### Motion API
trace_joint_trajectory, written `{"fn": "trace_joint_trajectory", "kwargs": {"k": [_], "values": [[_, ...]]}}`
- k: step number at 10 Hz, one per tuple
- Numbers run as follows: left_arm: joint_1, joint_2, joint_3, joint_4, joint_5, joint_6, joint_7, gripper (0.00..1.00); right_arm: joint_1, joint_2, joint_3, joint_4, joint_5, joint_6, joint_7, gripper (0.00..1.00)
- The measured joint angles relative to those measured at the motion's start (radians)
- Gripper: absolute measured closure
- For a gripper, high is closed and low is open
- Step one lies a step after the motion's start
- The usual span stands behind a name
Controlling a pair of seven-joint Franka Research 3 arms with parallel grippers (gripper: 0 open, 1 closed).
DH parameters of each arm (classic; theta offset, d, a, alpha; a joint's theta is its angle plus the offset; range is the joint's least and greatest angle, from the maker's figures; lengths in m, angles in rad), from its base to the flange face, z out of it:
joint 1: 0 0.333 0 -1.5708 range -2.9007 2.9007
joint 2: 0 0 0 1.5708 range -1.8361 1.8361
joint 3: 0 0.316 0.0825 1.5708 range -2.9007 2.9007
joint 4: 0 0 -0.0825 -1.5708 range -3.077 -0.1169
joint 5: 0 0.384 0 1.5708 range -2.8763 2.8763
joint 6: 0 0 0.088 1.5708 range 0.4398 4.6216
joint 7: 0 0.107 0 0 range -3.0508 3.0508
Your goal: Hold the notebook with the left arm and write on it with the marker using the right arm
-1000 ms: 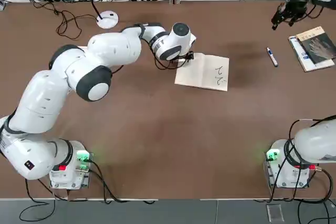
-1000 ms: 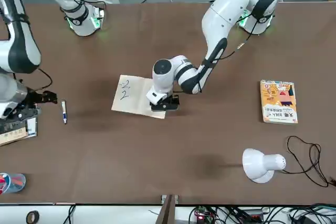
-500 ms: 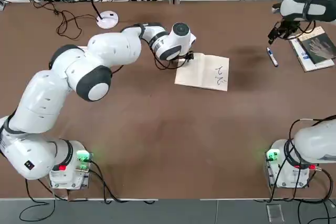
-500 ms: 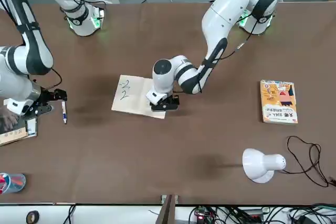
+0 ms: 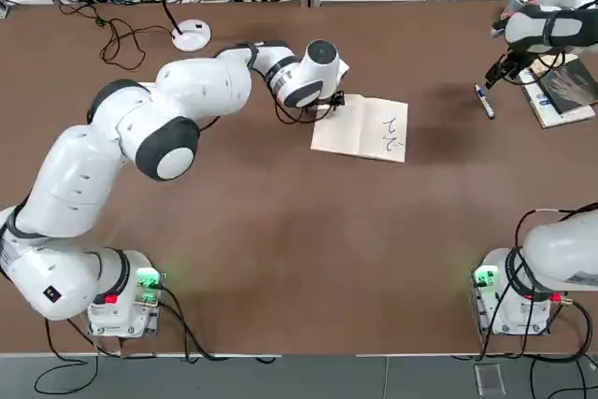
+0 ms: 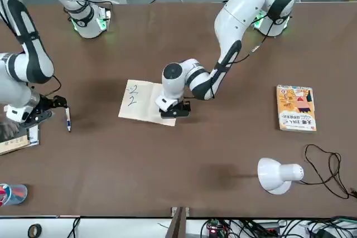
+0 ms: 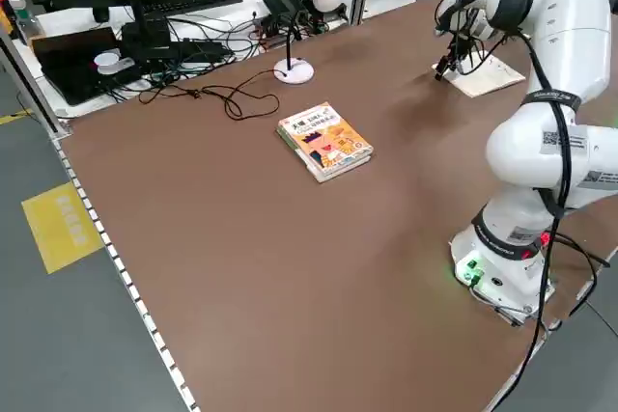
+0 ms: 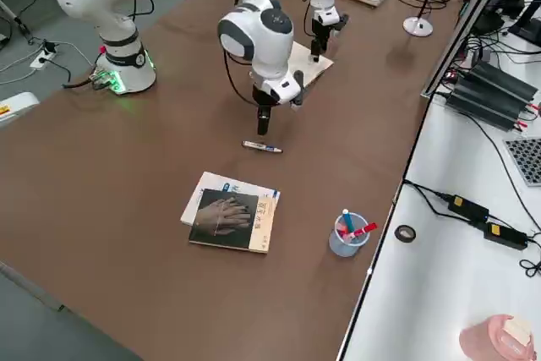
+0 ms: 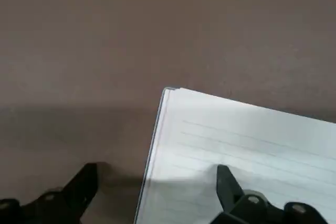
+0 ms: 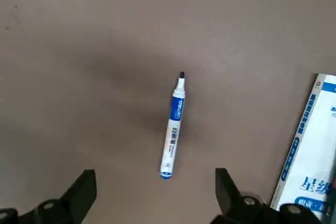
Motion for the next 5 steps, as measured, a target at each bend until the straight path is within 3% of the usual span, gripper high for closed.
{"fn": "trace_joint_trajectory", "kwargs": {"k": [5], "values": [[0.0,0.0,0.0,0.0,0.0,0.0,0.0,0.0,-0.007,0.094,0.0,-0.064,0.022,0.201,0.0,0.0]]}}
